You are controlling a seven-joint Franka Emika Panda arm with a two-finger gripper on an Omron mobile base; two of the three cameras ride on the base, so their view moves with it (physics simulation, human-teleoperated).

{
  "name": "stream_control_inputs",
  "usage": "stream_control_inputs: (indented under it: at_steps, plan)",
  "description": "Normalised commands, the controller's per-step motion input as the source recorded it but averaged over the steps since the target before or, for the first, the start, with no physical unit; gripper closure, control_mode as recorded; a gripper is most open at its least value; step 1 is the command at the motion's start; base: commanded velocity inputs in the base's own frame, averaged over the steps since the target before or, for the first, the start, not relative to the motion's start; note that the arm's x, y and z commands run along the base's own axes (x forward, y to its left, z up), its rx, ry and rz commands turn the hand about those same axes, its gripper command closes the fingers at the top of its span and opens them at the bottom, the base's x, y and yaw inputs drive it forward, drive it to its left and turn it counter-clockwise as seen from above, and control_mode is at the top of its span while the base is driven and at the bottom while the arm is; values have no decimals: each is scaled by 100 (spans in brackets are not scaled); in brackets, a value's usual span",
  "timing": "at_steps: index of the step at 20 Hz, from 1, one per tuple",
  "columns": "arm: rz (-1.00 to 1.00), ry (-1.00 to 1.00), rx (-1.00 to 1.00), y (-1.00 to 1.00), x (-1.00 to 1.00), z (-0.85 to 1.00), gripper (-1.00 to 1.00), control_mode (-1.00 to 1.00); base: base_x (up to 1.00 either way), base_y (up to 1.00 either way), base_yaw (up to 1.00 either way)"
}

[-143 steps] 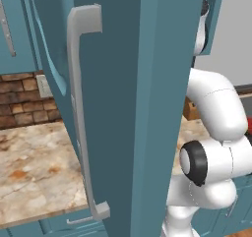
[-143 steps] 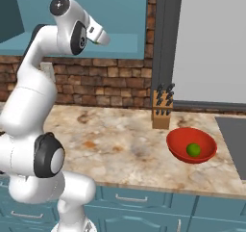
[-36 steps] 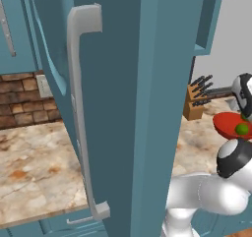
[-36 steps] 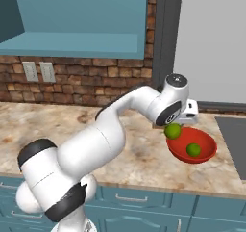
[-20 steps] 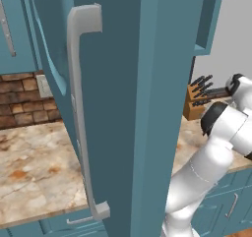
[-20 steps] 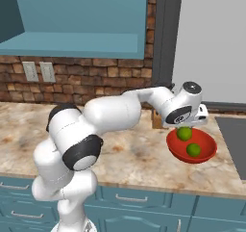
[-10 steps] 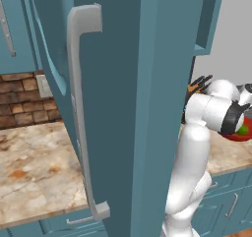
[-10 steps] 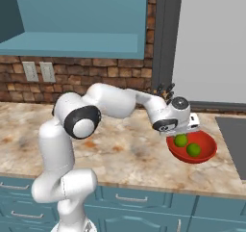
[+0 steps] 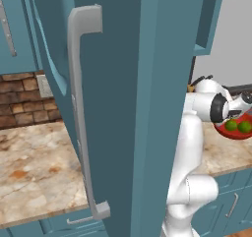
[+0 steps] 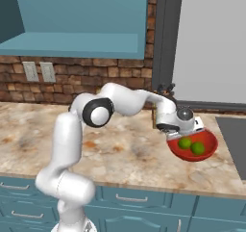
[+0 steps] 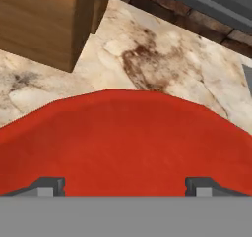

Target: Pick the limes from the cabinet and place them in one bowl. Pick the mango from the sink and place it in the other bowl.

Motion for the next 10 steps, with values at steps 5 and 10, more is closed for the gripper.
stream_control_inputs:
  at_steps: [5, 10]
  plan:
    - [-12, 0, 10, 5, 6, 97, -100, -100, 0, 0, 0]
    - [-4, -3, 3, 37, -43, 73, -100, -100, 0, 0, 0]
